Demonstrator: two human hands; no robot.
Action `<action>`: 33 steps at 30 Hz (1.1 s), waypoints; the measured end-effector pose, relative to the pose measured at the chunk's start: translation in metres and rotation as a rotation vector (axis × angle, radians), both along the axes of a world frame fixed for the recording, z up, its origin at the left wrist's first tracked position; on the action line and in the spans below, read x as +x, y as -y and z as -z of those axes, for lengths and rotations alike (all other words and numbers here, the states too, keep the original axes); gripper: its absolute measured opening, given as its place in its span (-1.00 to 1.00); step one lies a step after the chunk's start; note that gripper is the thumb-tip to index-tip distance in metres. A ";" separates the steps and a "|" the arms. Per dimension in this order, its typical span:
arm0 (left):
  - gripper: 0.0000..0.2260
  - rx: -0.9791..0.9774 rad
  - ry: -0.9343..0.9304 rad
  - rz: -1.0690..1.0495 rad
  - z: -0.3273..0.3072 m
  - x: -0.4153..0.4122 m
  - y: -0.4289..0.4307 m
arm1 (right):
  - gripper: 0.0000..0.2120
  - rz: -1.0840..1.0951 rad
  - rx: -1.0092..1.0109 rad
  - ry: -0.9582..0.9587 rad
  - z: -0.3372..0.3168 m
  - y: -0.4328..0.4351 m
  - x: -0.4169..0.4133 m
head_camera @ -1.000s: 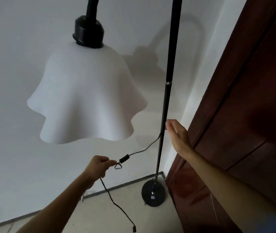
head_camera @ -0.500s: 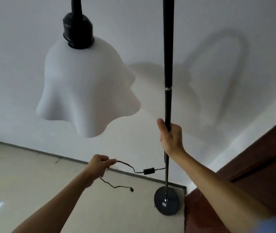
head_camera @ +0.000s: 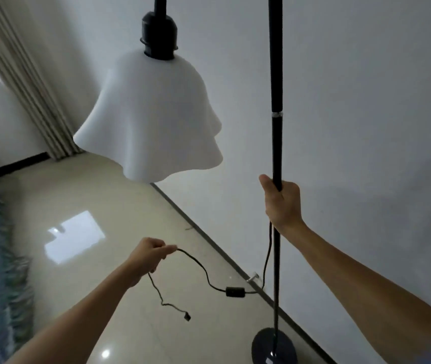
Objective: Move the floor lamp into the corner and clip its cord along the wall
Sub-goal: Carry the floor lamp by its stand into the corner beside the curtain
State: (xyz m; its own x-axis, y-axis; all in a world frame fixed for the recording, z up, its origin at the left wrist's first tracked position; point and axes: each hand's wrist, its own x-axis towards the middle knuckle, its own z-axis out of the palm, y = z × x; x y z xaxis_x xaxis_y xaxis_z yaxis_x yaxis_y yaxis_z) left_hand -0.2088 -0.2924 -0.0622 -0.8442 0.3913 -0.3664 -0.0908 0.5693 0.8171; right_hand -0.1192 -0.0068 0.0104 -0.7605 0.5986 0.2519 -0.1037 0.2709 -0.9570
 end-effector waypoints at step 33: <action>-0.67 -0.105 -0.167 -0.655 -0.043 -0.634 0.343 | -0.60 -0.538 -0.159 0.016 -0.059 0.339 -0.827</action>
State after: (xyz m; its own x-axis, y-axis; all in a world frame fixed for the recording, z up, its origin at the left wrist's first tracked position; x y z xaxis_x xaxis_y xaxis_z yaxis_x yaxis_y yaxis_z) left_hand -0.8432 -0.6350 -0.0196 -0.9432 -0.2499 -0.2190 -0.3212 0.5165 0.7937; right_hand -0.9459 -0.3453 0.0689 -0.9721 0.1549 0.1761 -0.1725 0.0361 -0.9843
